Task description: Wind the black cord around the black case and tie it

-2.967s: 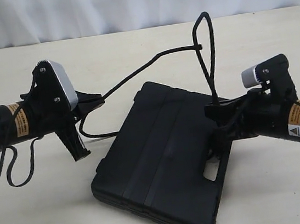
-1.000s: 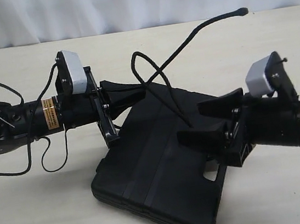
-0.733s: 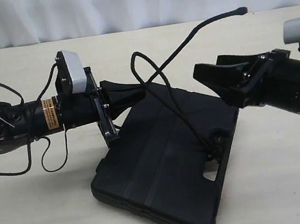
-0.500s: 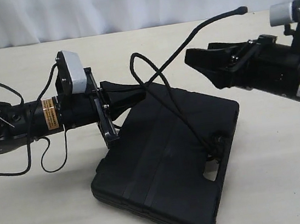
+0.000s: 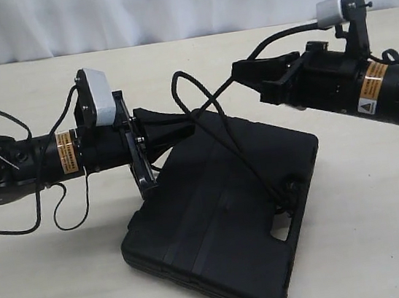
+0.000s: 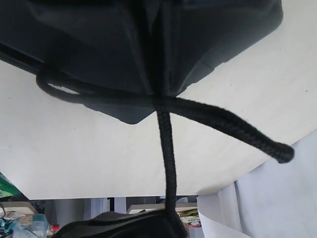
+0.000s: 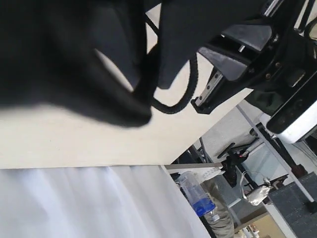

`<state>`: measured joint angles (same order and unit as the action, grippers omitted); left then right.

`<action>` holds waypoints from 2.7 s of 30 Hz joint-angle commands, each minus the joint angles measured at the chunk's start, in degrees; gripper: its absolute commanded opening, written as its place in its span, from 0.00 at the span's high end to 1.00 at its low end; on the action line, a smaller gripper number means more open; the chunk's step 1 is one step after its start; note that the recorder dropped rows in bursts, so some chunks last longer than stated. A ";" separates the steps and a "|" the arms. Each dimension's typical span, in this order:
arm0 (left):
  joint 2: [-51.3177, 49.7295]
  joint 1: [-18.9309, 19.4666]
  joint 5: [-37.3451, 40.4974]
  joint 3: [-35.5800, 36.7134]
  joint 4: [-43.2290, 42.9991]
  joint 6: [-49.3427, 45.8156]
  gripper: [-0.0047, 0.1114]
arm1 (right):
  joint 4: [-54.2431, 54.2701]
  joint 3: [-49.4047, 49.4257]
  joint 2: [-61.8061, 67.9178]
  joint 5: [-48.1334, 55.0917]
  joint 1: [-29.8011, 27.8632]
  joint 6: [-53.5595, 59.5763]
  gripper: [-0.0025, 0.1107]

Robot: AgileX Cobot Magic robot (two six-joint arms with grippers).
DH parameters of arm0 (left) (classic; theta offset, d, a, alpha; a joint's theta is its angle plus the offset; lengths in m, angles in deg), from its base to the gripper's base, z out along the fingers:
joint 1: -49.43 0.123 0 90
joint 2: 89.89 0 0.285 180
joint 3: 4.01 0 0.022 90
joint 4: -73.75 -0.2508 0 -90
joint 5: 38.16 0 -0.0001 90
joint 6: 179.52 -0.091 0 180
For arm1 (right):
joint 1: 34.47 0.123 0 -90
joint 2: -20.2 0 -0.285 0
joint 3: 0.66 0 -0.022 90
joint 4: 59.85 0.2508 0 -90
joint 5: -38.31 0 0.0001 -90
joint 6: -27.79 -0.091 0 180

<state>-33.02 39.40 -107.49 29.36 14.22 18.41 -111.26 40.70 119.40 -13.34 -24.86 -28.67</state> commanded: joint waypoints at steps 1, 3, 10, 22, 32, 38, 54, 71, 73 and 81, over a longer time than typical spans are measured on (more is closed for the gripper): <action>-0.11 0.10 -0.63 -0.40 -0.12 0.30 0.66 | -0.83 -0.17 -0.83 -2.70 -0.17 -0.86 0.94; 1.97 1.47 1.03 -0.31 -3.54 0.46 0.50 | -0.83 -0.17 -3.09 -2.41 -0.17 -1.66 0.94; 20.50 3.32 23.26 -0.31 -16.27 12.72 0.46 | -7.03 -3.59 -7.76 2.80 -0.17 -5.26 0.94; 17.94 -11.19 36.02 -5.67 -6.06 13.43 0.83 | -18.06 -8.15 -7.83 2.36 -0.17 -13.06 0.94; 19.25 -6.23 39.23 -5.67 5.21 16.27 0.96 | -48.53 -7.82 -11.94 27.83 -0.17 -57.23 0.41; 20.42 -2.38 40.87 -5.67 5.21 21.00 0.96 | -48.53 -3.19 -12.40 33.82 0.53 -53.01 0.48; 20.42 -2.38 43.66 -5.67 5.19 20.92 0.96 | 48.04 -20.97 -2.04 108.51 -2.03 49.37 0.64; 20.42 -2.38 46.32 -5.67 5.19 21.20 0.96 | 41.23 -6.24 -0.23 85.02 23.92 18.79 0.64; 20.42 -2.38 46.32 -5.67 5.19 21.20 0.96 | 39.73 -4.74 -0.23 82.85 23.92 14.13 0.64; 20.42 -2.38 45.62 -5.57 5.29 21.33 0.96 | 38.98 -1.52 2.82 70.90 23.67 7.88 0.64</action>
<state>-12.99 36.72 -61.26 24.19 18.84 39.15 -71.28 38.78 120.45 61.03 -1.13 -19.37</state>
